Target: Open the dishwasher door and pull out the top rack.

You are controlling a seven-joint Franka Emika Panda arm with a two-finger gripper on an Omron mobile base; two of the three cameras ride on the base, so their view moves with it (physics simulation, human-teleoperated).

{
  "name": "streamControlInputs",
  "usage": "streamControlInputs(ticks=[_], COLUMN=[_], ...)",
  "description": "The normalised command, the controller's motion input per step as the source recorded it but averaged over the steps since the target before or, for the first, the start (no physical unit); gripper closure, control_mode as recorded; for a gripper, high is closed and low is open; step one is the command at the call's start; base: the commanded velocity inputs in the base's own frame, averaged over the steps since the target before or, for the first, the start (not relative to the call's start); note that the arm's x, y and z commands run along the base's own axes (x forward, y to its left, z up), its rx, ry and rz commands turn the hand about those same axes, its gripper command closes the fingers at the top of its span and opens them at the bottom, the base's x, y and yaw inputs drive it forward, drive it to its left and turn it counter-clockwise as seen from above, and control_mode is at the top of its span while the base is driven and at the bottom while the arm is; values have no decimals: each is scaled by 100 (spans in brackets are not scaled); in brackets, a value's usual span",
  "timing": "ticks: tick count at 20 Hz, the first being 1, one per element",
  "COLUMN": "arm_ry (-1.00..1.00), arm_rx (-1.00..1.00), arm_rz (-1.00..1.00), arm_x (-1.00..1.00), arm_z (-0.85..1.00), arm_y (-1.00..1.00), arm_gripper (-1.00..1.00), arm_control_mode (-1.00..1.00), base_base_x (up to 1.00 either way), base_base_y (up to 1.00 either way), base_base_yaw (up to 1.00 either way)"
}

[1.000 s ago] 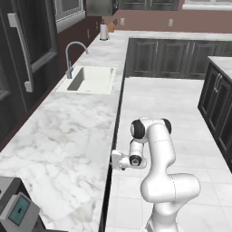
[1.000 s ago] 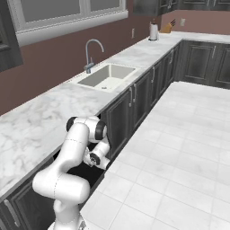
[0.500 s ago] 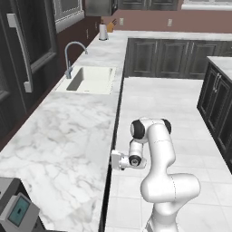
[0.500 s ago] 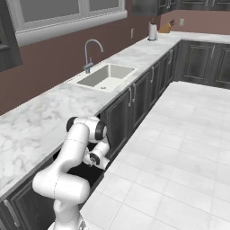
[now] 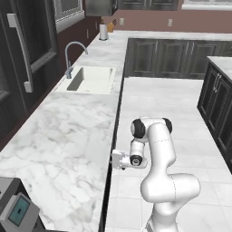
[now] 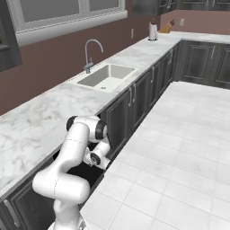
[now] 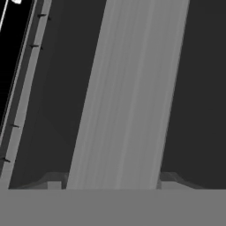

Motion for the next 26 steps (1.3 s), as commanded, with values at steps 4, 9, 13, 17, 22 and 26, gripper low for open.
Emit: streamControlInputs(ticks=[4, 9, 13, 17, 22, 26], arm_ry=[0, 0, 0, 0, 0, 2], arm_rx=[8, 8, 7, 7, 5, 3], arm_rz=[0, 0, 0, 0, 0, 0], arm_x=[-7, -18, -28, -29, -31, -34], arm_z=[0, 0, -2, -10, -19, -25], arm_y=[-44, -59, -71, -75, -80, -83], arm_gripper=[100, 100, 100, 100, 100, 100], arm_control_mode=[-100, -100, -100, -100, -100, -100], base_base_x=[0, 0, 0, 0, 0, 0], base_base_y=[0, 0, 0, 0, 0, 0], base_base_yaw=[0, 0, 0, 0, 0, 0])
